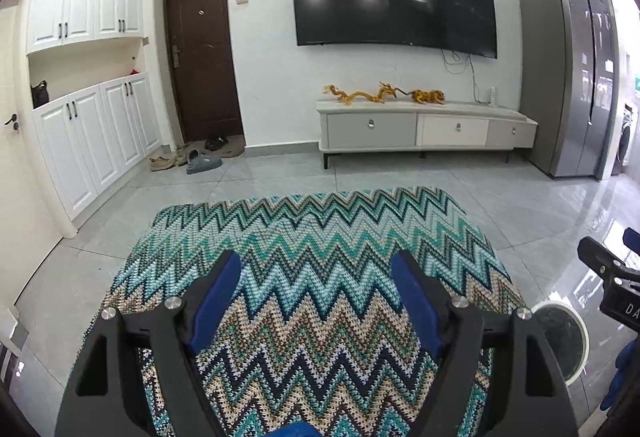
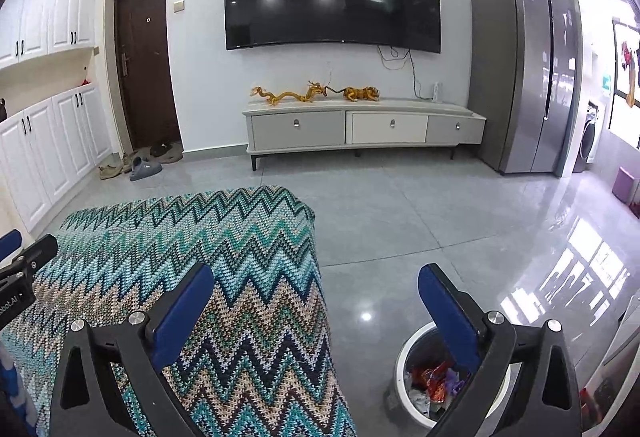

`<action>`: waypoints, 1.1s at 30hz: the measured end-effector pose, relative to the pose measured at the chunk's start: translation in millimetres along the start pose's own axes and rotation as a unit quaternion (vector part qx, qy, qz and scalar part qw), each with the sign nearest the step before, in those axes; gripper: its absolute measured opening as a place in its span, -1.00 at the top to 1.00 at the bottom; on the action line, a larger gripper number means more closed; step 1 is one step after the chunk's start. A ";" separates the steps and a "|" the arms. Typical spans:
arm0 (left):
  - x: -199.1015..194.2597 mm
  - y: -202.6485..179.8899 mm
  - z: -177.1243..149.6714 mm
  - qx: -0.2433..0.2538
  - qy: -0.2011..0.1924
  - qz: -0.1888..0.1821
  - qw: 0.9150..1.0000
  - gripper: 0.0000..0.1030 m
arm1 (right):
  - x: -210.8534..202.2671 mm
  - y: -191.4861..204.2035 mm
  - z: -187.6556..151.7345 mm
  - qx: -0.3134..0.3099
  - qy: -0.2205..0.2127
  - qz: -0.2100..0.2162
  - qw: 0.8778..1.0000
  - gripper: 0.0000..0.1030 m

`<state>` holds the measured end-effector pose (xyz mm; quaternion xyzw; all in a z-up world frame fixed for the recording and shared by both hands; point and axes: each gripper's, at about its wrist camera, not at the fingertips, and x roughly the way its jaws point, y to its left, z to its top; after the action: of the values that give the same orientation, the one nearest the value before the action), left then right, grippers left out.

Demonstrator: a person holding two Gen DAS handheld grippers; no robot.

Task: Collect trash

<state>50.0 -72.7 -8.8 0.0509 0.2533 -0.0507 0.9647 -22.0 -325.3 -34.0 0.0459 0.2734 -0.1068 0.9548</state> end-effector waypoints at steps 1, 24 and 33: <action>-1.4 1.1 0.6 -0.003 -0.004 0.002 1.000 -0.50 | -1.3 -0.2 0.3 0.000 -0.002 -0.002 1.000 -1.00; -23.0 12.3 4.3 -0.010 -0.031 0.008 0.999 -0.64 | -14.0 5.8 5.8 -0.006 -0.031 -0.021 0.999 -1.00; -31.9 8.2 5.0 -0.005 -0.038 0.007 0.999 -0.66 | -19.6 -1.1 3.9 0.003 -0.036 -0.026 0.999 -1.00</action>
<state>25.8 -62.9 11.8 0.0461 0.2167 -0.0449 0.9741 -36.5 -323.5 -20.3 0.0376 0.2402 -0.1342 0.9607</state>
